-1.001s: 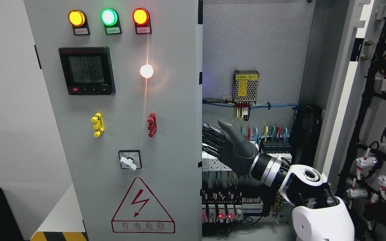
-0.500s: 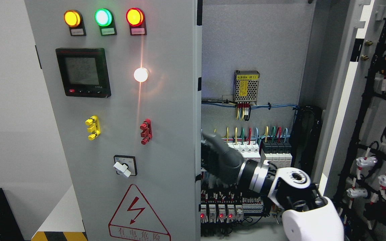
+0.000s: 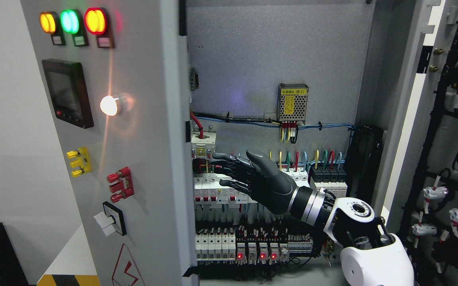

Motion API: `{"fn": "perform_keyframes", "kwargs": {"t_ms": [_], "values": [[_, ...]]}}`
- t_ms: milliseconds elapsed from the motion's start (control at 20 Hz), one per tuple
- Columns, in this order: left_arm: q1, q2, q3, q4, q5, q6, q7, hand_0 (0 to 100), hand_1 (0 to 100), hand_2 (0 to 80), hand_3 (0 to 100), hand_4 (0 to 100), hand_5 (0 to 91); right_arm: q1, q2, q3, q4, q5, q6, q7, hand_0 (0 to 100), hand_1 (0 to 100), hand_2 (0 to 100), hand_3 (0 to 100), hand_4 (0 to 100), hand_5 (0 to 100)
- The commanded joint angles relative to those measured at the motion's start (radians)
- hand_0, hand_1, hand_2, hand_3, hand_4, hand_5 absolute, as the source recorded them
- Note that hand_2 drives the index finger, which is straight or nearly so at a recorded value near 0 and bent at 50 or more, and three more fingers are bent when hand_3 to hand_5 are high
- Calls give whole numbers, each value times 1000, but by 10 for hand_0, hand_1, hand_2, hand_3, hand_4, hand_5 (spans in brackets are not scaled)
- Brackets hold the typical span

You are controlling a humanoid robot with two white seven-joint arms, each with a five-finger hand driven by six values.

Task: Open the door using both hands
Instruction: 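Push the lamp-panel door outward with the right hand, swinging it open, then withdraw the right hand down out of the cabinet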

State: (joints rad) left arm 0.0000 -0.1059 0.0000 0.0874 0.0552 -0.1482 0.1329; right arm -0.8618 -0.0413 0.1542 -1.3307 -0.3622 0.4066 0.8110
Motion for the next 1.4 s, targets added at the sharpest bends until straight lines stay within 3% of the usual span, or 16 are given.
{"fn": "perform_keyframes", "kwargs": {"t_ms": [0, 150, 450, 801, 1151, 1351], "values": [[-28, 0, -25, 0, 0, -1, 4, 0, 0, 0, 0, 0, 0, 13, -6, -25, -13, -42, -3, 0, 191, 0, 0, 0, 0, 0], [-28, 0, -25, 0, 0, -2, 4, 0, 0, 0, 0, 0, 0, 36, -12, -6, -31, -118, -5, -1, 191, 0, 0, 0, 0, 0], [-28, 0, -25, 0, 0, -1, 4, 0, 0, 0, 0, 0, 0, 53, -31, 25, -84, -118, -9, -3, 191, 0, 0, 0, 0, 0], [-28, 0, -25, 0, 0, -1, 4, 0, 0, 0, 0, 0, 0, 144, -74, 139, -223, -118, -12, -4, 191, 0, 0, 0, 0, 0], [-28, 0, -25, 0, 0, -1, 4, 0, 0, 0, 0, 0, 0, 187, -75, 249, -312, -118, -12, -4, 191, 0, 0, 0, 0, 0], [-28, -1, -25, 0, 0, -1, 4, 0, 0, 0, 0, 0, 0, 253, -75, 298, -350, -118, -12, -6, 191, 0, 0, 0, 0, 0]]}}
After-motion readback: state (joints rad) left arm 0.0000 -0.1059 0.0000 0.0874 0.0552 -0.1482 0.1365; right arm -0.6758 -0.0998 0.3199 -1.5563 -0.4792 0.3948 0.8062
